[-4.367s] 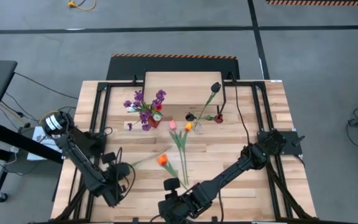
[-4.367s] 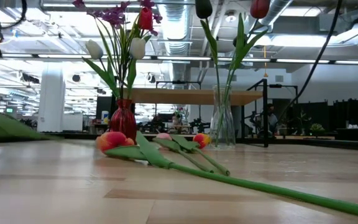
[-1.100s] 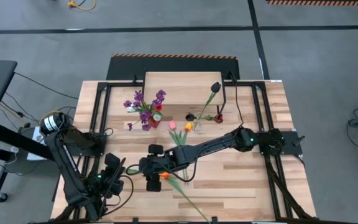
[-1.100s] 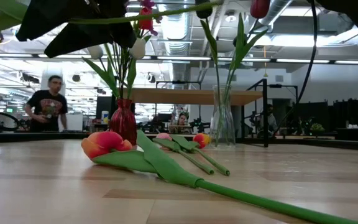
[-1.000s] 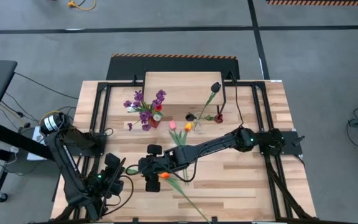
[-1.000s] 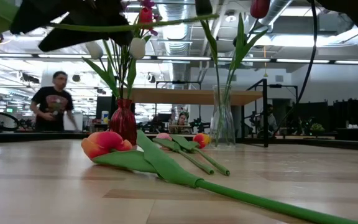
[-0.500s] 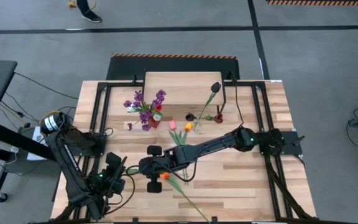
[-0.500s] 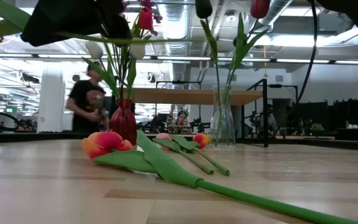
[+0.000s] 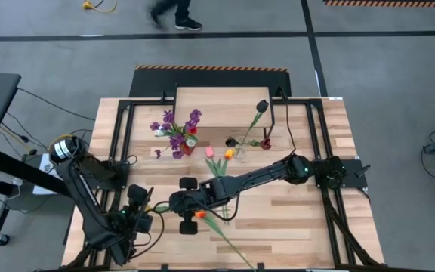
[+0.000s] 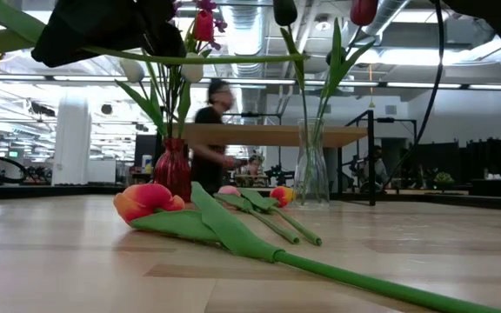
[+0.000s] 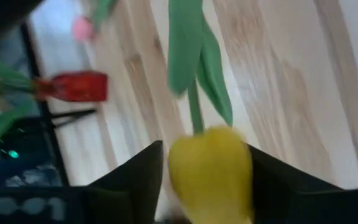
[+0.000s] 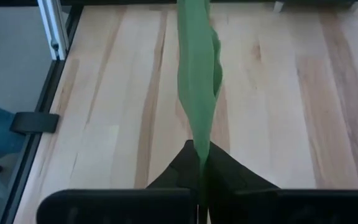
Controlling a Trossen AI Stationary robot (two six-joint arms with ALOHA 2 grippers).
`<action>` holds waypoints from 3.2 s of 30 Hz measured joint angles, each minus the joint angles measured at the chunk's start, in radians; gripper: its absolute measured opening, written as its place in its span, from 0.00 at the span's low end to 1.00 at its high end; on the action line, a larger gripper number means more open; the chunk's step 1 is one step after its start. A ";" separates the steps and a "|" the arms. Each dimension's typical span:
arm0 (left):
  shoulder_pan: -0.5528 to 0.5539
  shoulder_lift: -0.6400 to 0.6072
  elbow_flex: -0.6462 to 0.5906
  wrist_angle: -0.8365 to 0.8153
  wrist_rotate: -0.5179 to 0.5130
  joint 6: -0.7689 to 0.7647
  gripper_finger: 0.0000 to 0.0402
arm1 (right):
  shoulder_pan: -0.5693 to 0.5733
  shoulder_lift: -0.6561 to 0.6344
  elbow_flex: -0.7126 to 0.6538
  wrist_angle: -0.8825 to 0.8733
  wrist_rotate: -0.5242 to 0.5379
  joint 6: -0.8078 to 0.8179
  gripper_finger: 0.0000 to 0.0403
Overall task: Pick and place flowers into a vace then onto a shelf
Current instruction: Put the yellow flower into the transparent flower vase
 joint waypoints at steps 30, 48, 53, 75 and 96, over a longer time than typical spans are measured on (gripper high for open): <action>-0.273 -0.113 0.433 -0.083 -0.625 -0.201 0.55 | 0.327 -0.110 0.027 0.003 0.209 -0.118 0.00; -0.259 -0.149 0.434 -0.083 -0.856 -0.165 0.55 | 0.219 -0.534 -0.022 0.109 0.942 -0.420 0.00; -0.257 -0.171 0.434 -0.084 -0.854 -0.138 0.55 | 0.085 -0.629 -0.125 0.400 0.478 -0.527 0.00; -0.267 -0.463 0.001 -0.076 -0.856 -0.524 0.55 | -0.075 -1.341 -1.384 1.676 0.330 -0.800 0.00; -0.267 -0.493 -0.063 -0.066 -0.852 -0.481 0.55 | -0.604 -1.441 -1.744 1.766 0.012 -0.418 0.00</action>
